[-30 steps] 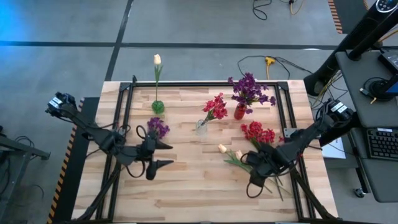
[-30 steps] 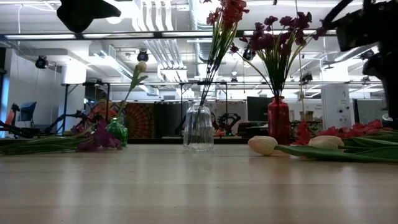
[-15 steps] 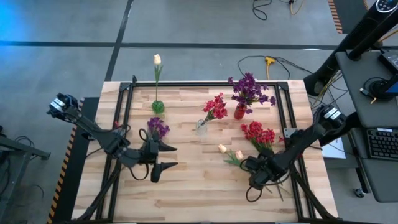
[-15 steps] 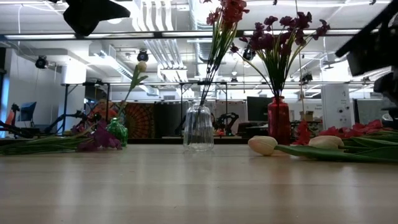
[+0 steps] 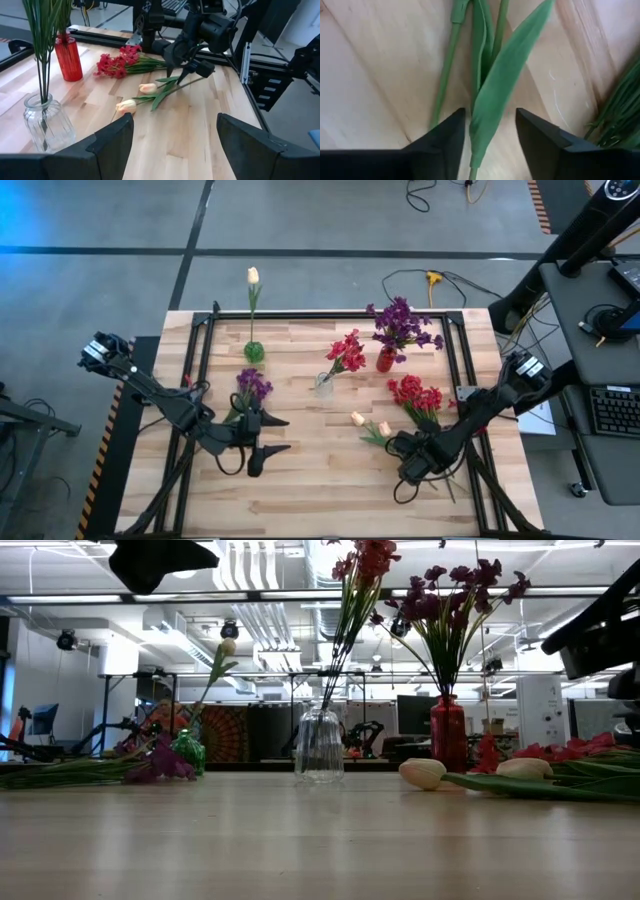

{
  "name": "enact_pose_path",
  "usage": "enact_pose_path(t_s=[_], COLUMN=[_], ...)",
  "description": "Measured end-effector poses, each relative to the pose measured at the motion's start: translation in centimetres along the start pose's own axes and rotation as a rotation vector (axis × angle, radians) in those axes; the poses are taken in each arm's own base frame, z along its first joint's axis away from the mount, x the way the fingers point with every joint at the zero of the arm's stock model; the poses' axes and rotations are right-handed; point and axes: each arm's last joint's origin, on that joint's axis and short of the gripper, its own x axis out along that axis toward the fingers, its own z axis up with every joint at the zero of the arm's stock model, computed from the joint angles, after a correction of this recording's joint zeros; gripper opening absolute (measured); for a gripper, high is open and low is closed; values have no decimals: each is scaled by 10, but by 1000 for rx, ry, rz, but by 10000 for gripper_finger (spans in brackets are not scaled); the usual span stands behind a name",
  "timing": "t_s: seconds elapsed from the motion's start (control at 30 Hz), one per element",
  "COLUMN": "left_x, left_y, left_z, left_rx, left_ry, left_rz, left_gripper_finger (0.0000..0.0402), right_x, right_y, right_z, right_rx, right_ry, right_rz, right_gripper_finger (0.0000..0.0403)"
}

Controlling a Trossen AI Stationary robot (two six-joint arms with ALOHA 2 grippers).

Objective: Sort flowers into vase by color
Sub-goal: Put the right pink flowers into the green vase

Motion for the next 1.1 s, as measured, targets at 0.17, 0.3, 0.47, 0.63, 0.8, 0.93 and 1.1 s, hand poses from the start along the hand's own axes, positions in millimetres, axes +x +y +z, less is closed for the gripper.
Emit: enact_pose_path(t_s=[0.17,0.3,0.47,0.63,0.8,0.93,1.1], left_x=[2,2,2,2,1,-1,-9], left_y=[-1,-1,0,0,0,3,8], left_z=[-2,-2,-2,-2,-2,-5,-2], left_rx=[6,6,6,6,10,39,110], left_ry=[8,8,7,8,14,51,70], left_rz=[3,3,3,3,2,11,17], left_gripper_finger=[268,268,268,268,268,268,268], right_x=[-1,-3,-6,-9,-21,-43,-75], right_y=[0,0,-1,-2,-6,-9,-16], right_z=[0,0,0,0,0,2,7], right_rx=[2,3,5,10,27,42,62], right_ry=[-1,11,8,4,-11,-49,-183], right_rz=[5,21,31,44,85,158,234], right_gripper_finger=[103,64,28,13,15,14,13])
